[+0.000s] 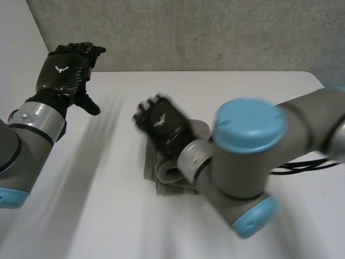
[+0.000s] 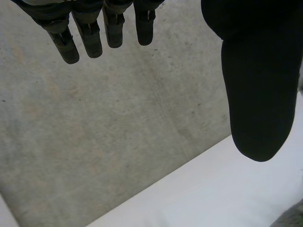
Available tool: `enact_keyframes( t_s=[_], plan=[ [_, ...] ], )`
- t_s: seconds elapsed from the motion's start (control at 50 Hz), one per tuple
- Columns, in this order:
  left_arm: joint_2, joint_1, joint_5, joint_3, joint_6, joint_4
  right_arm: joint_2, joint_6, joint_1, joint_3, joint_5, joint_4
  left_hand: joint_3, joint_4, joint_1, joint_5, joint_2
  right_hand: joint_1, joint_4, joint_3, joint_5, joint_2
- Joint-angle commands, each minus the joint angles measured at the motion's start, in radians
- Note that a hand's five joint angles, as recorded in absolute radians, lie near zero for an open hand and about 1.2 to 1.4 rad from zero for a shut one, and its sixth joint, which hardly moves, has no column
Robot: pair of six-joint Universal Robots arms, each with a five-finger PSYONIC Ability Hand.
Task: Fold the laundry
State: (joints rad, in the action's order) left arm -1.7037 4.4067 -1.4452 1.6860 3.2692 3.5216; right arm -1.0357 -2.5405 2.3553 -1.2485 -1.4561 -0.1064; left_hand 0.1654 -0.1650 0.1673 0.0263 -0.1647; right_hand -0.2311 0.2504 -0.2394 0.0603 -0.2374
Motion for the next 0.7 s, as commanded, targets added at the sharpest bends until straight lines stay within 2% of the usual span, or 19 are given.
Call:
enact_keyframes(
  t_s=[0.02,0.12,0.18,0.22,0.24,0.28,0.38,0.54,0.62,0.68,0.7],
  plan=[
    [-0.057,-0.062,0.000,-0.037,-0.097,0.000,-0.145,-0.294,-0.177,-0.108,-0.007,0.050,0.009,-0.010,0.007,-0.026,-0.010,0.057,-0.076,0.065,-0.060,0.063],
    [-0.158,-0.162,-0.001,-0.060,-0.137,0.000,-0.142,-0.380,-0.298,-0.135,0.009,0.174,0.009,-0.010,0.007,-0.026,-0.010,0.057,-0.076,0.065,-0.060,0.063],
    [-0.194,-0.191,-0.003,-0.065,-0.137,0.000,-0.122,-0.403,-0.312,-0.134,0.020,0.183,0.009,-0.010,0.007,-0.026,-0.010,0.057,-0.076,0.065,-0.060,0.063],
    [-0.270,-0.243,-0.003,-0.074,-0.135,0.000,-0.077,-0.457,-0.330,-0.123,0.066,0.189,0.009,-0.010,0.007,-0.026,-0.010,0.057,-0.076,0.065,-0.060,0.063],
    [-0.271,-0.243,-0.003,-0.074,-0.135,0.000,-0.076,-0.457,-0.330,-0.123,0.066,0.189,0.009,-0.010,0.007,-0.026,-0.010,0.057,-0.076,0.065,-0.060,0.063],
    [-0.351,-0.285,-0.007,-0.091,-0.129,0.000,-0.040,-0.507,-0.341,-0.117,0.138,0.188,0.009,-0.010,0.007,-0.026,-0.010,0.057,-0.076,0.065,-0.060,0.063],
    [-0.450,-0.314,-0.012,-0.115,-0.123,-0.001,0.028,-0.544,-0.341,-0.112,0.212,0.185,0.009,-0.010,0.007,-0.026,-0.010,0.057,-0.076,0.065,-0.060,0.063],
    [-0.472,-0.311,-0.014,-0.141,-0.123,-0.007,0.129,-0.531,-0.326,-0.082,0.214,0.183,0.009,-0.010,0.007,-0.026,-0.010,0.057,-0.076,0.065,-0.060,0.063],
    [-0.445,-0.305,-0.012,-0.146,-0.123,-0.012,0.126,-0.531,-0.323,-0.063,0.212,0.192,0.009,-0.010,0.007,-0.026,-0.010,0.057,-0.076,0.065,-0.060,0.063],
    [-0.390,-0.302,-0.012,-0.137,-0.121,-0.015,0.063,-0.529,-0.323,-0.057,0.212,0.197,0.009,-0.010,0.007,-0.026,-0.010,0.057,-0.076,0.065,-0.060,0.063],
    [-0.357,-0.300,-0.012,-0.132,-0.121,-0.016,0.002,-0.531,-0.330,-0.060,0.210,0.198,0.009,-0.010,0.007,-0.026,-0.010,0.057,-0.076,0.065,-0.060,0.063]
  ],
)
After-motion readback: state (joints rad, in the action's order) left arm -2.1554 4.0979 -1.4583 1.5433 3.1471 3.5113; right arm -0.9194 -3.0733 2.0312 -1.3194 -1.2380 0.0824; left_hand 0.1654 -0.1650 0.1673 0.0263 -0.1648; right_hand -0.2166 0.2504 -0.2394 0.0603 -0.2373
